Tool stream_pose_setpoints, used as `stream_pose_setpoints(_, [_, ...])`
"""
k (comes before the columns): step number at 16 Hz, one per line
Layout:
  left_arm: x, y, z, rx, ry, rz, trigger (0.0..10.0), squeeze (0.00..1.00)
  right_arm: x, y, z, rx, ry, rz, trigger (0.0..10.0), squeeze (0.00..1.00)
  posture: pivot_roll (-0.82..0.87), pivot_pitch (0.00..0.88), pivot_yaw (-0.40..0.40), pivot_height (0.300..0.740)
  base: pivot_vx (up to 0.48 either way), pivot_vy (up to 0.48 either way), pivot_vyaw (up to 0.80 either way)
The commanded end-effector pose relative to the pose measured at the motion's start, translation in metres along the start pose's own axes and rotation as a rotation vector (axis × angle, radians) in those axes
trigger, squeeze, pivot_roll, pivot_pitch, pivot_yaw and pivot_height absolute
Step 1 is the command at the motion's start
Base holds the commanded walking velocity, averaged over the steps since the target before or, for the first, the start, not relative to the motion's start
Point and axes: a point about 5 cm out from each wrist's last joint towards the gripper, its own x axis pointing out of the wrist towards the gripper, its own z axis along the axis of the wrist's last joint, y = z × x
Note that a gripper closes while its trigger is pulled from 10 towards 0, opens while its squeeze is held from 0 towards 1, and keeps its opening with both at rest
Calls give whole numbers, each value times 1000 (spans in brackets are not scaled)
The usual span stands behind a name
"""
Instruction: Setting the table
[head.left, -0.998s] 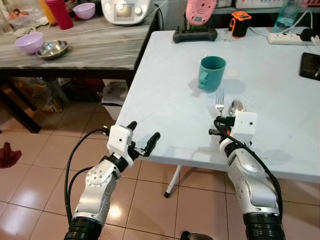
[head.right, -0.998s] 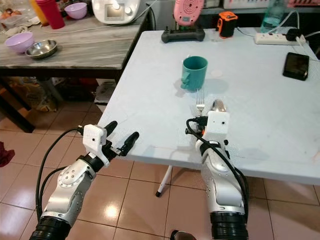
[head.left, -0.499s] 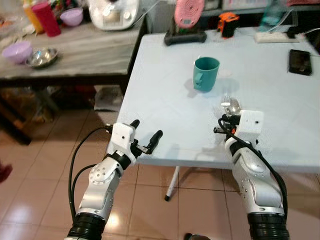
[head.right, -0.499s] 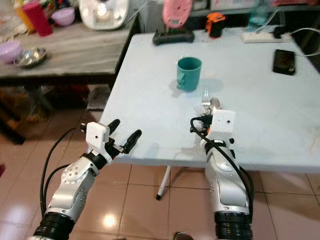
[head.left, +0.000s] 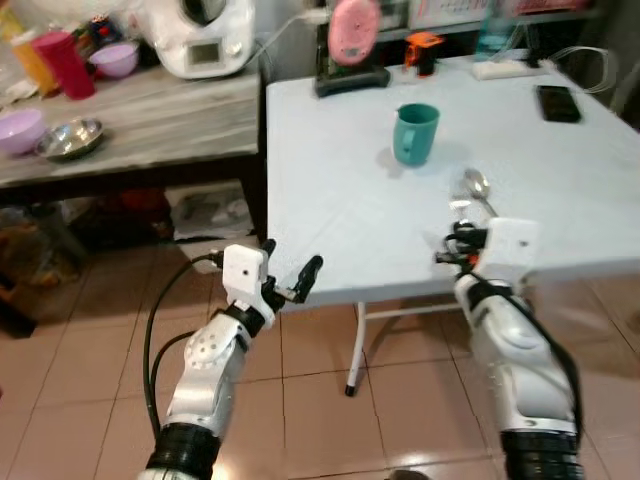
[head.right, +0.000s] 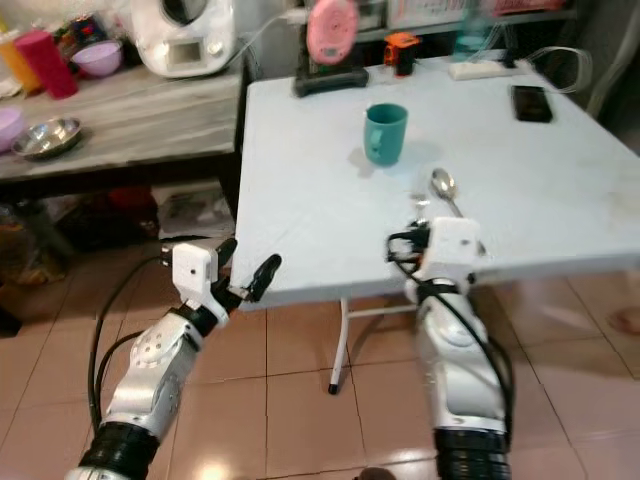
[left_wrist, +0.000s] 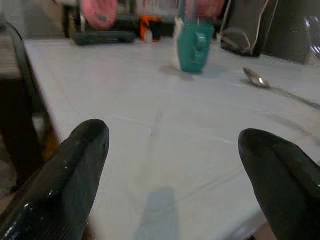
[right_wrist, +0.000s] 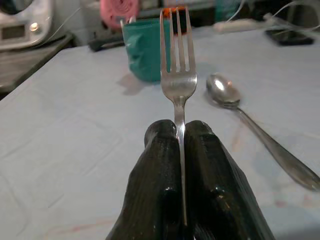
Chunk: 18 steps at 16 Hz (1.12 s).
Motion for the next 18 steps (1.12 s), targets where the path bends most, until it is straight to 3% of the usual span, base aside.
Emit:
stream_pose_setpoints(1, [-7,15,-1,19,8,65,10000,0,0,14,7,10,-40,46,10000,0,-265,78,86,740,0,420,0])
stream_pose_setpoints(8, [-5,18,1,16,0,104,10000,0,-1,11,7,17,-47,34,10000,0,-266,73,89,740,0,422,501])
stream_pose_setpoints(18, [-4,17,2,17,-6,104,10000,0,0,9,8,19,-54,21,10000,0,-258,68,87,740,0,423,0])
